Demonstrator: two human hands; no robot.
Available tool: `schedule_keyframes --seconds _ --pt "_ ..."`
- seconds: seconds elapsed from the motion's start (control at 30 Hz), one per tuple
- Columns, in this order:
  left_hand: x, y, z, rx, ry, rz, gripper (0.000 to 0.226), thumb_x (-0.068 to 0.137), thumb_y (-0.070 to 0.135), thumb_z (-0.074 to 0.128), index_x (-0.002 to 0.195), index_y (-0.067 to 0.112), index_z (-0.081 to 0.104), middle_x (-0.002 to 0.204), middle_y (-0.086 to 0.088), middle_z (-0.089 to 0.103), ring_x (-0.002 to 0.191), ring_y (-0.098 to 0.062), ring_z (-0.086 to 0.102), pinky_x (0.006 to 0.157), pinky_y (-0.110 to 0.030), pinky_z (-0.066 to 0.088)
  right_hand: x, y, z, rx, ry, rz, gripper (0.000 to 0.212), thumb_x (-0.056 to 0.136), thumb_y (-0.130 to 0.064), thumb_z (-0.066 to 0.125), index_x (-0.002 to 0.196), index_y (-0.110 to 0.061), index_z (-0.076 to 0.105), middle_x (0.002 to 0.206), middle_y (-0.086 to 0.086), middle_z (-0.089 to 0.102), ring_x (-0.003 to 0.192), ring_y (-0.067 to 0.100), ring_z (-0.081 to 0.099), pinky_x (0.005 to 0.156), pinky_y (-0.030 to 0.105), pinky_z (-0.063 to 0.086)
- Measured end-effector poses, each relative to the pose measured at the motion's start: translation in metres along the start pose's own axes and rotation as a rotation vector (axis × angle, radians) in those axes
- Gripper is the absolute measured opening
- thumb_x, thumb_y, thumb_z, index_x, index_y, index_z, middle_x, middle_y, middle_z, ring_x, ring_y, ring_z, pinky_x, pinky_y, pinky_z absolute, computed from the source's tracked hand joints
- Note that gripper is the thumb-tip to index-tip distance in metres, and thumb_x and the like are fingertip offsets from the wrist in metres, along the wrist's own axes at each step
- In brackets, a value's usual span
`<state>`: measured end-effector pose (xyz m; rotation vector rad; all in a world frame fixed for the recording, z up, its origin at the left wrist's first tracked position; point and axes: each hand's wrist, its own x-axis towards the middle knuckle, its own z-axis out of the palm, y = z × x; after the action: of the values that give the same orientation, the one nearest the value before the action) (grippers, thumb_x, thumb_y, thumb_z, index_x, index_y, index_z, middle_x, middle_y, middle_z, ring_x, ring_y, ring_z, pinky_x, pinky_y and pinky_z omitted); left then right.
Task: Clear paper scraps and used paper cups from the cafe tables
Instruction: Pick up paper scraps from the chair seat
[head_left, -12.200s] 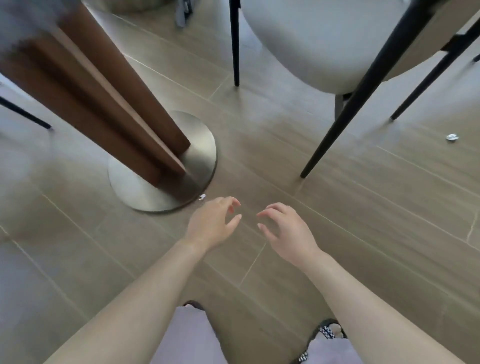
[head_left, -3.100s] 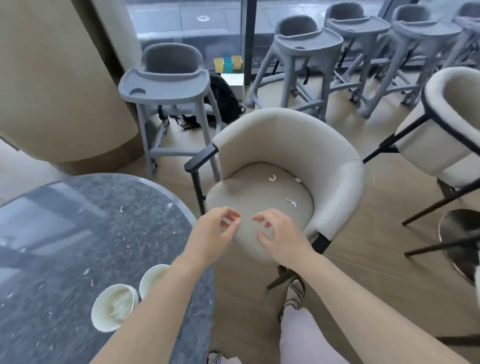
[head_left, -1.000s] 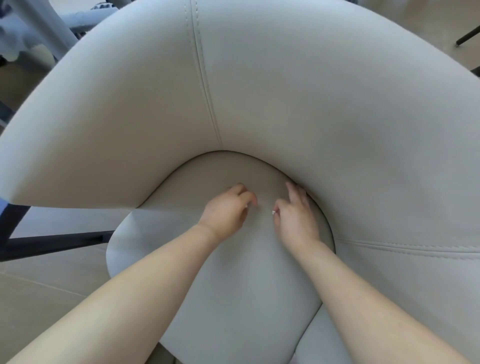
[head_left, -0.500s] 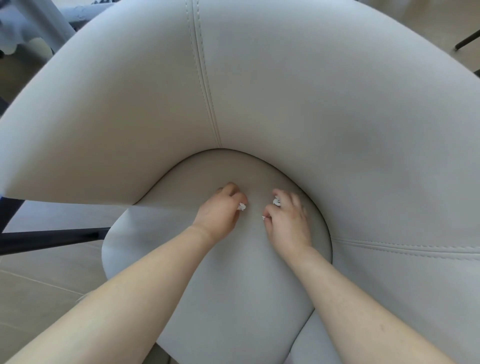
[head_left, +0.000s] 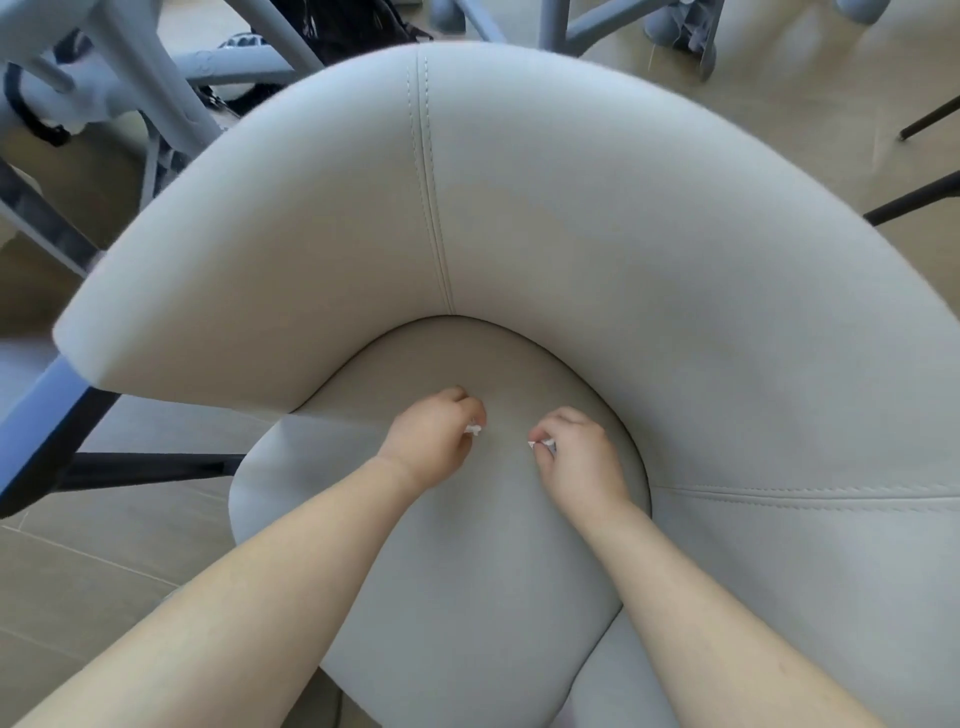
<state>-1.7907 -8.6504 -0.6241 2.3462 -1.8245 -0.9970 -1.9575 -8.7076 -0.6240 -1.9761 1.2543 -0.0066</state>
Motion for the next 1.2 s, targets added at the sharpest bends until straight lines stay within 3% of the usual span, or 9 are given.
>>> schedule_keyframes --seconds 0.17,0.43,0.63,0.73,0.9,1.07,1.2 --pt "-0.028 0.029 -0.041 -0.008 0.092 0.017 0.019 0.087 0.019 0.052 0.106 0.02 0.058 0.104 -0.002 0.056 0.093 -0.026 0.056 0.066 -0.032 0.044 -0.025 -0.034 -0.037 0.007 0.05 -0.081 0.012 0.08 -0.003 0.059 0.082 -0.009 0.069 0.094 0.007 0.064 0.081 0.025 0.06 0.066 0.023 0.034" --pt "-0.095 0.084 -0.103 -0.1 0.228 0.041 0.017 0.09 0.017 0.05 0.103 0.02 0.061 0.106 0.002 0.056 0.087 -0.022 0.056 0.069 -0.028 0.042 -0.086 -0.09 -0.101 0.025 0.118 -0.141 0.011 0.085 -0.01 0.056 0.086 -0.011 0.067 0.099 0.004 0.062 0.081 0.022 0.059 0.064 0.026 0.038" --pt "-0.166 0.118 -0.14 -0.19 0.377 0.115 0.011 0.087 0.017 0.057 0.095 0.021 0.063 0.094 0.006 0.058 0.081 -0.014 0.057 0.067 -0.026 0.042 -0.15 -0.129 -0.142 0.128 0.22 -0.133 0.009 0.084 -0.011 0.06 0.084 -0.014 0.068 0.095 0.003 0.063 0.078 0.017 0.06 0.068 0.027 0.046" --pt "-0.205 0.129 -0.154 -0.224 0.383 0.152 0.015 0.084 0.014 0.06 0.096 0.021 0.064 0.088 0.007 0.055 0.079 -0.014 0.057 0.069 -0.028 0.045 -0.185 -0.147 -0.152 0.175 0.289 -0.14 0.01 0.084 -0.012 0.061 0.085 -0.015 0.07 0.094 0.001 0.064 0.073 0.008 0.058 0.068 0.021 0.044" --pt "-0.26 0.138 -0.174 -0.16 0.375 0.219 0.014 0.083 0.015 0.061 0.095 0.021 0.066 0.089 0.002 0.057 0.079 -0.018 0.059 0.072 -0.031 0.048 -0.238 -0.176 -0.157 0.159 0.367 -0.219 0.013 0.084 -0.009 0.061 0.088 -0.014 0.071 0.09 0.002 0.065 0.073 0.013 0.059 0.07 0.016 0.043" --pt "-0.314 0.151 -0.177 -0.159 0.434 0.272 0.014 0.082 0.014 0.063 0.095 0.019 0.068 0.086 0.005 0.055 0.073 -0.016 0.058 0.069 -0.027 0.046 -0.294 -0.189 -0.161 0.158 0.448 -0.277 0.013 0.083 -0.006 0.062 0.086 -0.012 0.072 0.087 0.004 0.066 0.067 0.007 0.051 0.066 0.0 0.035" --pt "-0.361 0.164 -0.166 -0.184 0.463 0.276 0.013 0.08 0.013 0.064 0.089 0.022 0.068 0.08 0.009 0.055 0.063 -0.007 0.055 0.065 -0.023 0.043 -0.342 -0.186 -0.164 0.137 0.463 -0.265 0.013 0.084 -0.009 0.061 0.087 -0.016 0.072 0.089 0.0 0.066 0.066 0.003 0.05 0.065 0.007 0.035"
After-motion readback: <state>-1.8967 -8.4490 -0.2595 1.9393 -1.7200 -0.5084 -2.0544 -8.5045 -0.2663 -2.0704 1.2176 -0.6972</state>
